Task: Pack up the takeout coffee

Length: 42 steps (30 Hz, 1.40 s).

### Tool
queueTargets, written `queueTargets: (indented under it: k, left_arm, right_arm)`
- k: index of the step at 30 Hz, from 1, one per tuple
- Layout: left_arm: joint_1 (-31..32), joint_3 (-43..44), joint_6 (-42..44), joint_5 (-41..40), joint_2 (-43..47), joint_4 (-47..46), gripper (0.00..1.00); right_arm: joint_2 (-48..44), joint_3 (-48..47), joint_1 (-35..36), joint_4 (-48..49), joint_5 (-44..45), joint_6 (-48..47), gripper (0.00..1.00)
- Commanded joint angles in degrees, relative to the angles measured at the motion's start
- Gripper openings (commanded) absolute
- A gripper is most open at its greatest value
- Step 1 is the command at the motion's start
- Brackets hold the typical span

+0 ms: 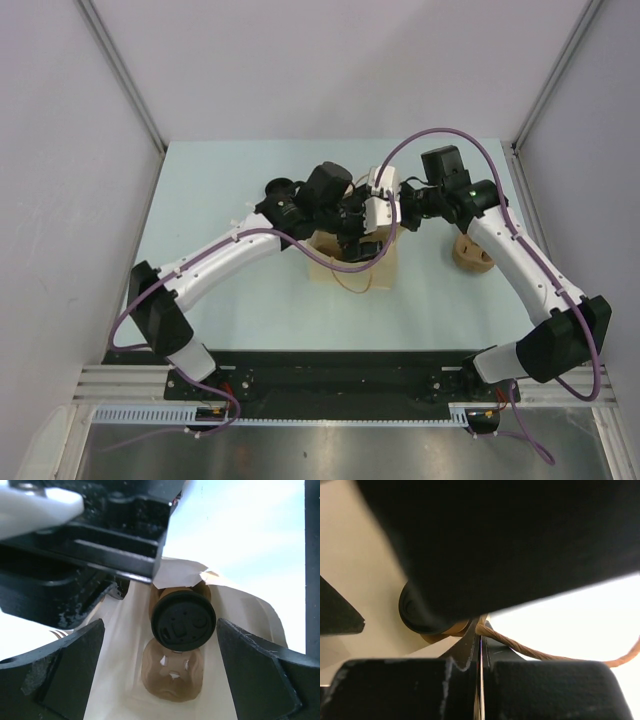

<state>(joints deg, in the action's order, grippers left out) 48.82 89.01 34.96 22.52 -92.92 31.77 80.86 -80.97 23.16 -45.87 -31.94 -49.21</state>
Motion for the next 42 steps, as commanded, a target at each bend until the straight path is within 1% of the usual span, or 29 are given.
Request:
queueTargets:
  k: [1, 5, 9, 15, 20, 21, 23, 24, 26, 30, 34, 35, 42]
  left_arm:
    - [-0.74, 0.82, 0.37, 0.59, 5.12, -5.05, 1.0]
    - [-1.27, -0.24, 0.55, -0.29, 6.79, -4.26, 1.0]
    - [-3.02, -0.16, -2.34, -0.29, 7.76, -4.26, 1.0]
    - [-4.78, -1.38, -5.25, 1.38, 10.39, -7.33, 0.99]
    - [-4.96, -6.21, -3.24, 3.92, 14.51, -10.67, 1.0]
    - [-4.96, -8.31, -2.1, 4.54, 15.4, -11.2, 0.99]
    - [-5.05, -9.82, -1.21, 5.16, 16.37, -12.17, 0.98]
    - [-4.96, -10.95, -0.6, 5.25, 16.89, -12.26, 0.98]
    - [-5.05, -12.1, 0.45, 5.07, 17.34, -12.26, 0.94]
    - [-5.66, -15.35, 0.64, 4.63, 18.13, -15.06, 0.94]
    - [-5.84, -13.79, -2.43, 4.46, 18.39, -18.58, 0.95]
    - [-5.93, -12.39, -4.53, 4.46, 18.31, -19.63, 0.96]
    - [-6.45, -5.26, -11.22, 3.67, 17.95, -20.7, 0.97]
  right_arm:
    - [0.7, 0.9, -0.13, -6.43, -2.5, -1.24, 0.0]
    - [0.61, 0.81, -0.92, -6.08, -3.3, -1.24, 0.0]
    - [0.26, 0.81, -1.54, -5.29, -4.27, -0.71, 0.0]
    - [0.53, 0.64, -2.06, -4.5, -4.71, -0.54, 0.0]
    - [1.32, -0.33, -3.29, -4.23, -5.67, 0.25, 0.0]
    - [1.58, -0.68, -3.56, -4.23, -6.02, 0.34, 0.0]
    - [2.02, -1.29, -3.91, -4.58, -6.55, 0.78, 0.0]
    - [2.11, -1.47, -4.17, -4.58, -7.16, 1.04, 0.0]
    - [2.46, -1.91, -4.61, -4.58, -7.87, 1.31, 0.0]
    - [2.81, -2.0, -4.7, -4.23, -7.96, 1.22, 0.0]
    - [2.99, -2.17, -4.79, -3.97, -7.87, 1.13, 0.0]
    - [3.16, -2.35, -4.88, -3.88, -7.96, 1.22, 0.0]
    - [4.3, -4.46, -4.79, -4.05, -7.69, 1.92, 0.01]
